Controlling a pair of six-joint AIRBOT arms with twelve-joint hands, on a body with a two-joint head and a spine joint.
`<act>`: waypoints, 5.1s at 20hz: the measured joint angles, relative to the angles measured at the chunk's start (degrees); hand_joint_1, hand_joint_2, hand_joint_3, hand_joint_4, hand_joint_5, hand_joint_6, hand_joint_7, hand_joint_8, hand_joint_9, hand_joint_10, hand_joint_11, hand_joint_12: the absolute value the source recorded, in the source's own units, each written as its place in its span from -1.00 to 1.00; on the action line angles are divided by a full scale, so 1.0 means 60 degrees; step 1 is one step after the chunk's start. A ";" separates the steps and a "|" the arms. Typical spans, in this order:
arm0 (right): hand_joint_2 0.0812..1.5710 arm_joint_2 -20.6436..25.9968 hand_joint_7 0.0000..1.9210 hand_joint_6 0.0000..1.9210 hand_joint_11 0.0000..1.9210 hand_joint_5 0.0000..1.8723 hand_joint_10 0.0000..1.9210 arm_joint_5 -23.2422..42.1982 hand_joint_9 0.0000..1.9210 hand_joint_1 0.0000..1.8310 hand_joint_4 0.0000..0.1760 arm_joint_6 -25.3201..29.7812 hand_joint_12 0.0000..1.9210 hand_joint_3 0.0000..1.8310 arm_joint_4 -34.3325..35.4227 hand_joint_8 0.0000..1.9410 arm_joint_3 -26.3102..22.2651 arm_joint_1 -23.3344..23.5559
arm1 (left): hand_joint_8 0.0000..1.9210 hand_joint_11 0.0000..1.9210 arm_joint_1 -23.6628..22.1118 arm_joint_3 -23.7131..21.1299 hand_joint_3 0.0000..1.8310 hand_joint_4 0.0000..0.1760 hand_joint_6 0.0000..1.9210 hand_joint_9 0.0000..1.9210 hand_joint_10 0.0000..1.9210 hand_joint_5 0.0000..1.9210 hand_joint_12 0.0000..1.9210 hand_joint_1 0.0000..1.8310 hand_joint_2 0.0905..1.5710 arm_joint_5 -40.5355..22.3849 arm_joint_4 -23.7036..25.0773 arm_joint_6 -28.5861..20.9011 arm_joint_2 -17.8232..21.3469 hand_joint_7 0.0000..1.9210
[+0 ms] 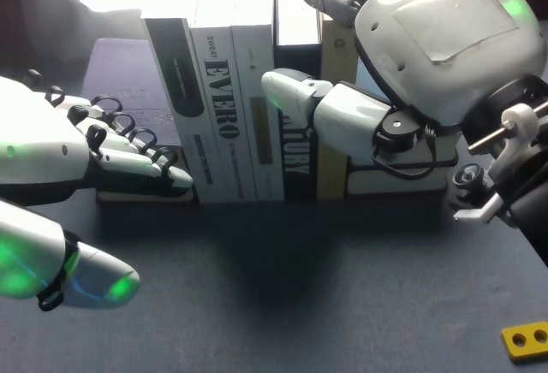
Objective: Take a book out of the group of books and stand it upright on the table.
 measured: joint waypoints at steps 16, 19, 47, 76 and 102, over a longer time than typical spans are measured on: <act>0.49 -0.0255 -0.81 -1.00 -1.00 -0.31 -0.99 -0.0364 -0.95 -1.00 -1.00 0.0408 -0.73 -1.00 -0.0725 -0.99 0.0178 -0.0415 | -1.00 -1.00 -0.0040 0.0051 -1.00 -0.46 -1.00 -0.88 -1.00 -0.90 -0.54 -1.00 0.60 -0.0004 0.0000 0.0000 -0.0047 -0.88; 0.48 -0.0273 -0.79 -0.99 -1.00 -0.29 -0.99 -0.0408 -0.93 -1.00 -1.00 0.0441 -0.69 -1.00 -0.0670 -0.99 0.0211 -0.0415 | -1.00 -1.00 -0.0040 0.0047 -1.00 -0.50 -1.00 -0.88 -0.99 -0.90 -0.54 -1.00 0.60 -0.0004 0.0000 0.0000 -0.0047 -0.88; 0.47 0.0882 -0.78 -1.00 -1.00 -0.28 -1.00 -0.0470 -0.95 -1.00 -1.00 -0.2084 -0.85 -1.00 -0.1151 -1.00 -0.1920 -0.1563 | -1.00 -1.00 -0.0040 0.0087 -1.00 -0.39 -1.00 -0.89 -1.00 -0.93 -0.65 -1.00 0.60 -0.0004 0.0000 0.0000 -0.0047 -0.90; 0.49 0.1392 -0.78 -1.00 -1.00 -0.25 -1.00 -0.2422 -0.92 -1.00 -1.00 -0.2645 -0.77 -1.00 -0.0047 -1.00 -0.2368 -0.3289 | -1.00 -1.00 -0.0040 0.0109 -1.00 -0.43 -0.99 -0.88 -1.00 -0.91 -0.60 -1.00 0.60 0.0000 0.0000 0.0000 -0.0106 -0.87; 0.52 0.5916 0.03 0.31 -0.69 -0.11 0.59 -0.4947 -0.20 -0.96 -1.00 -0.0379 0.92 -1.00 -0.0444 0.17 -0.3268 -0.0973 | 0.91 -0.30 -0.0033 0.0455 -0.98 -1.00 0.82 -0.05 1.00 -0.07 1.00 -0.95 0.79 0.0015 0.0000 0.0004 -0.0106 0.06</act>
